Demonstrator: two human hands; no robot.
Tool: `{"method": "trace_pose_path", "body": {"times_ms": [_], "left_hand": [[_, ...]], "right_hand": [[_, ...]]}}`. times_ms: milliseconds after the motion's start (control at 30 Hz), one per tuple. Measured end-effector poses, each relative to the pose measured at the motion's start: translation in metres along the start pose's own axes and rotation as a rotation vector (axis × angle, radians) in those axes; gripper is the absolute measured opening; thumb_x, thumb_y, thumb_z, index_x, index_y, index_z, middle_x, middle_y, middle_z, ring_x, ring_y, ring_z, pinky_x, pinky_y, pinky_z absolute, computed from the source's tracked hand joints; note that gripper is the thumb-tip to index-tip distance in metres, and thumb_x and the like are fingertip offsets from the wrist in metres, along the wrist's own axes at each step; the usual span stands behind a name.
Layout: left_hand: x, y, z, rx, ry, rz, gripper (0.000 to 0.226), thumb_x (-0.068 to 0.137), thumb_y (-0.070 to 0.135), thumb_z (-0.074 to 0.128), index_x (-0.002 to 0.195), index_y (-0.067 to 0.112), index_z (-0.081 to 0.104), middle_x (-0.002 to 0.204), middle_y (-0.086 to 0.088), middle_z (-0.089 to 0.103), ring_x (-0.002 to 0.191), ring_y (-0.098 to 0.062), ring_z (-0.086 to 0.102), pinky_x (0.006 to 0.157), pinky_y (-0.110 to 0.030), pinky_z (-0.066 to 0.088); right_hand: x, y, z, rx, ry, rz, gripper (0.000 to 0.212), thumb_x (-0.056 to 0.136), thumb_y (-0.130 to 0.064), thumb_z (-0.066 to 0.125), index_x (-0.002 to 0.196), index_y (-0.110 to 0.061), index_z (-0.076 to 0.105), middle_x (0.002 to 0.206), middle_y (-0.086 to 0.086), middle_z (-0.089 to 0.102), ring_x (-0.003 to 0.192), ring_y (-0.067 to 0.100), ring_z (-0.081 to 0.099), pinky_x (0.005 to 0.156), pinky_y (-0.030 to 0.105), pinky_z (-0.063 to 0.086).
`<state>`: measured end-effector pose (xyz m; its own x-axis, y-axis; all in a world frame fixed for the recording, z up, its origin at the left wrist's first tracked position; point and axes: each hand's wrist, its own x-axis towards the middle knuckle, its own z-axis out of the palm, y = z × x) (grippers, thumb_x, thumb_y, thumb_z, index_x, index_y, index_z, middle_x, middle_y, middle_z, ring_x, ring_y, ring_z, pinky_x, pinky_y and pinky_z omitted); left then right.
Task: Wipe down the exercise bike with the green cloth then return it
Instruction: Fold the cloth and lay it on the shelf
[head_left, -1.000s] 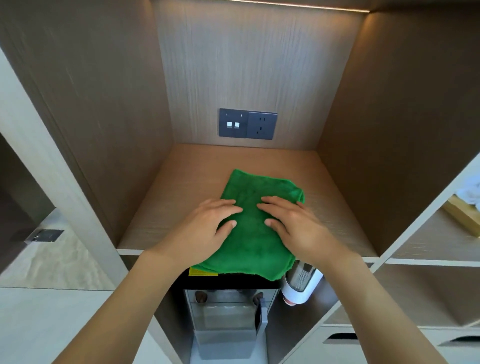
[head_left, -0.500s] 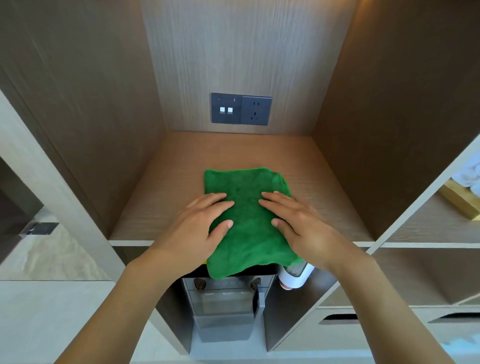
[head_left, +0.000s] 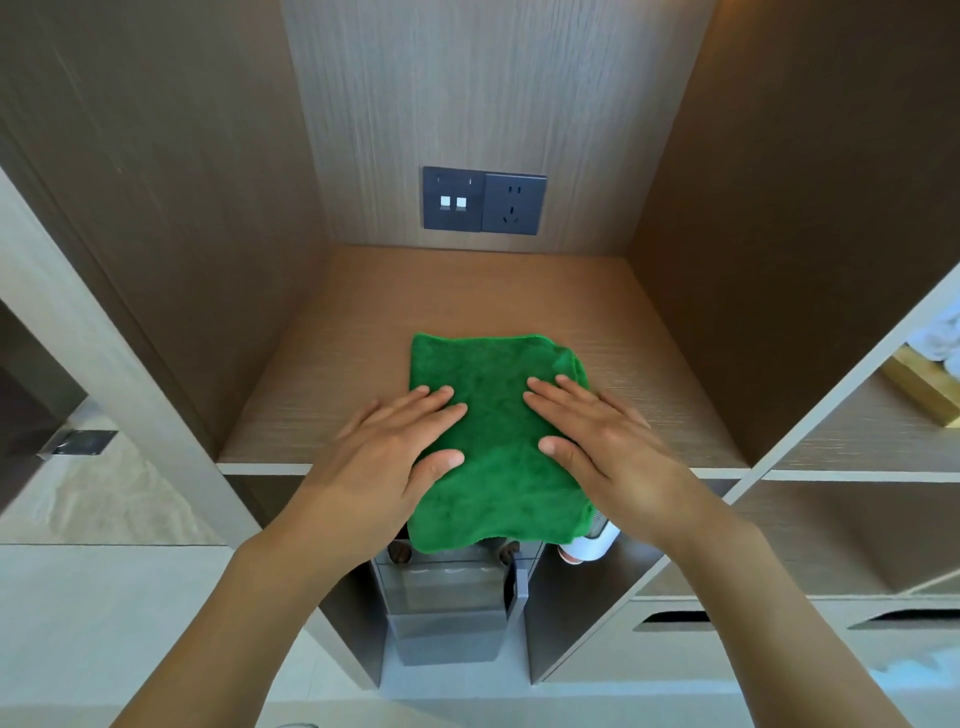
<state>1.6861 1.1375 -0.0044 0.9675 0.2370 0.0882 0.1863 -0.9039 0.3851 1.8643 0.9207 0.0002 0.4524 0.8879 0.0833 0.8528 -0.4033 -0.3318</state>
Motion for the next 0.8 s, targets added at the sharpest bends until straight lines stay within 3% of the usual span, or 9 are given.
{"method": "trace_pose_path", "body": {"times_ms": [100, 333, 600, 700, 800], "left_hand": [[-0.014, -0.004, 0.008, 0.054, 0.044, 0.039, 0.066, 0.102, 0.068, 0.018, 0.164, 0.043, 0.024, 0.169, 0.029, 0.010, 0.157, 0.010, -0.001, 0.131, -0.033, 0.004], [-0.027, -0.006, 0.030, 0.152, 0.342, 0.123, 0.051, 0.105, 0.046, 0.048, 0.152, 0.028, 0.055, 0.162, 0.013, 0.046, 0.152, -0.008, 0.039, 0.121, -0.051, 0.036], [-0.022, -0.010, 0.041, 0.086, 0.497, 0.164, 0.039, 0.098, 0.037, 0.066, 0.135, 0.027, 0.071, 0.147, 0.013, 0.063, 0.138, -0.010, 0.056, 0.116, -0.044, 0.039], [-0.025, -0.006, 0.033, 0.064, 0.511, 0.202, 0.033, 0.105, 0.039, 0.058, 0.123, 0.020, 0.076, 0.132, 0.011, 0.072, 0.122, -0.013, 0.065, 0.106, -0.038, 0.045], [-0.030, 0.004, 0.012, -0.039, 0.495, 0.211, 0.044, 0.109, 0.048, 0.043, 0.113, 0.016, 0.072, 0.113, 0.011, 0.071, 0.102, -0.011, 0.063, 0.091, -0.027, 0.046]], "right_hand": [[-0.016, 0.001, 0.010, -0.087, 0.055, -0.050, 0.063, 0.110, -0.061, 0.017, 0.167, -0.036, 0.024, 0.173, -0.025, 0.013, 0.160, -0.003, 0.000, 0.133, 0.044, 0.012], [-0.032, 0.003, 0.035, -0.182, 0.319, -0.145, 0.054, 0.110, -0.042, 0.046, 0.160, -0.022, 0.045, 0.169, -0.009, 0.036, 0.159, 0.014, 0.030, 0.122, 0.051, 0.034], [-0.030, 0.000, 0.041, -0.195, 0.433, -0.186, 0.047, 0.107, -0.035, 0.054, 0.148, -0.015, 0.061, 0.159, -0.003, 0.052, 0.150, 0.021, 0.047, 0.111, 0.053, 0.045], [-0.033, -0.007, 0.035, -0.172, 0.474, -0.213, 0.038, 0.108, -0.031, 0.052, 0.135, -0.011, 0.071, 0.148, -0.002, 0.064, 0.141, 0.022, 0.058, 0.104, 0.048, 0.049], [-0.035, -0.018, 0.021, 0.048, 0.556, -0.161, 0.032, 0.105, -0.031, 0.057, 0.119, -0.008, 0.075, 0.125, 0.000, 0.069, 0.115, 0.018, 0.065, 0.093, 0.037, 0.052]]}}
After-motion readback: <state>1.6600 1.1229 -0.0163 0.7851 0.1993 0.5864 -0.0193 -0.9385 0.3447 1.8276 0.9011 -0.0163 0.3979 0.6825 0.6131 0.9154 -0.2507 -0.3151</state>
